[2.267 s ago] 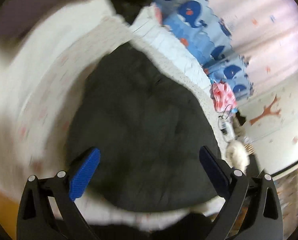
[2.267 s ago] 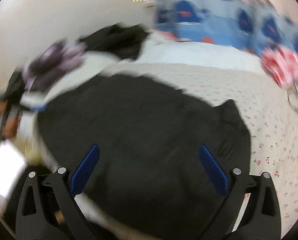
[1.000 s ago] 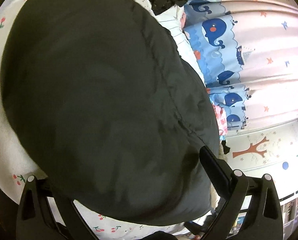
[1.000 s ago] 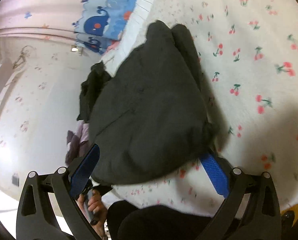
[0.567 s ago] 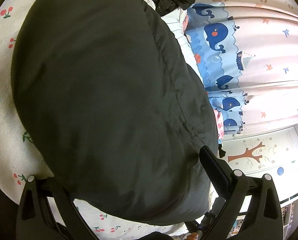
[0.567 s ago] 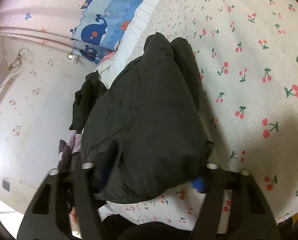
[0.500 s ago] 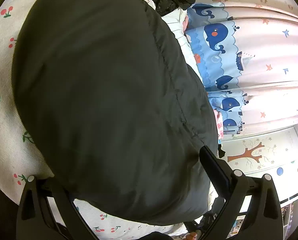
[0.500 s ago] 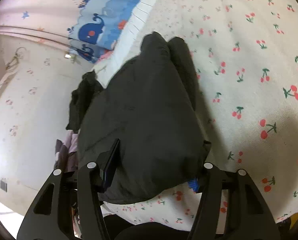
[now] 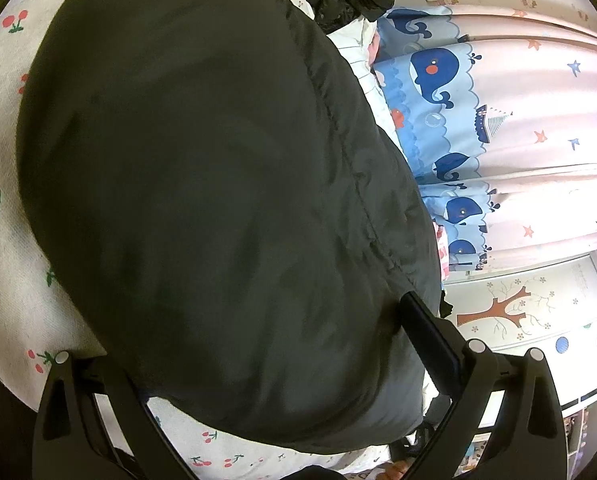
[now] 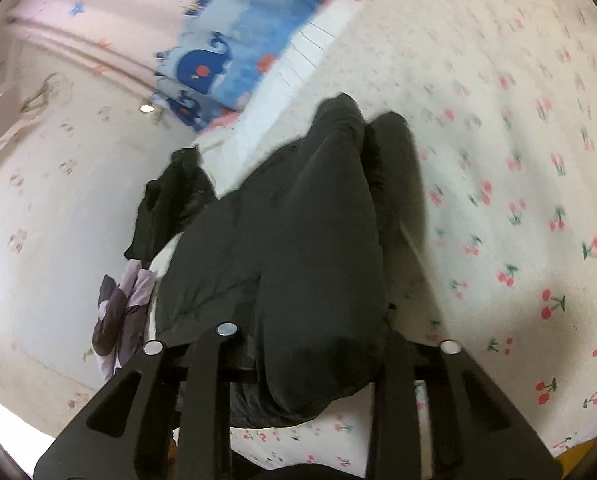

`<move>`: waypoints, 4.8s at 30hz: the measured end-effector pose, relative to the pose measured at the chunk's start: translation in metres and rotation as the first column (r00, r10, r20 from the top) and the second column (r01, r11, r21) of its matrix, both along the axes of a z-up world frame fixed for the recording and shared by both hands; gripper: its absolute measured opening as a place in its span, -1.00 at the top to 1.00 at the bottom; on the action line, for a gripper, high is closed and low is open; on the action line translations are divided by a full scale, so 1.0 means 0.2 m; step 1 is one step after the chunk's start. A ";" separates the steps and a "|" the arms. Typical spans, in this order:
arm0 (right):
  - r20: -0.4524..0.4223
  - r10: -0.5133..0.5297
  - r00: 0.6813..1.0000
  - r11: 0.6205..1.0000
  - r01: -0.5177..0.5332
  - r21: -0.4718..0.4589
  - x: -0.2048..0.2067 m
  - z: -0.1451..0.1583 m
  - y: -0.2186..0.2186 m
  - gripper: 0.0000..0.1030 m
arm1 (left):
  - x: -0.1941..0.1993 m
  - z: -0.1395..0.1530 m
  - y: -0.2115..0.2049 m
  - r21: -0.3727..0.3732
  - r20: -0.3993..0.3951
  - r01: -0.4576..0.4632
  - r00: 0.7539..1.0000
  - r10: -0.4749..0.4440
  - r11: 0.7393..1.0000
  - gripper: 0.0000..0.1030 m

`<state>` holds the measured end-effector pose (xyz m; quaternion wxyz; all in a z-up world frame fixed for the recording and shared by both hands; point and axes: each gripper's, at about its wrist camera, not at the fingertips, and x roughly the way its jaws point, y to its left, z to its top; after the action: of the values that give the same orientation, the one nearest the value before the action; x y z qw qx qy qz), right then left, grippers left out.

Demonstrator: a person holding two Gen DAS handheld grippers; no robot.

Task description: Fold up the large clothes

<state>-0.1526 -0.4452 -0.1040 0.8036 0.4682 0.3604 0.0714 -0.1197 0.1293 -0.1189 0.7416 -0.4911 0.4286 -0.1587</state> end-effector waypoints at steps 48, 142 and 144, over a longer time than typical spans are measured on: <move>0.083 0.013 0.996 0.989 -0.001 -0.147 0.00 -0.14 0.07 0.27 | -0.10 0.33 -0.31 0.588 0.259 -0.141 0.966 -0.020 0.797 -0.85; 0.173 0.223 0.959 0.790 -0.074 -0.608 0.34 0.71 0.59 -0.54 | -0.07 0.01 0.06 0.118 -0.036 -0.119 0.992 0.124 0.986 -0.67; 0.137 0.268 0.954 0.759 -0.122 -0.639 0.56 0.70 0.77 -0.54 | -0.07 0.00 0.06 0.111 -0.017 -0.123 0.992 0.126 0.986 -0.55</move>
<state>-0.0405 -0.2905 0.0360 0.9357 0.1247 0.3194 0.0834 -0.1345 0.1413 -0.1183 0.7706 -0.4774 0.4141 -0.0823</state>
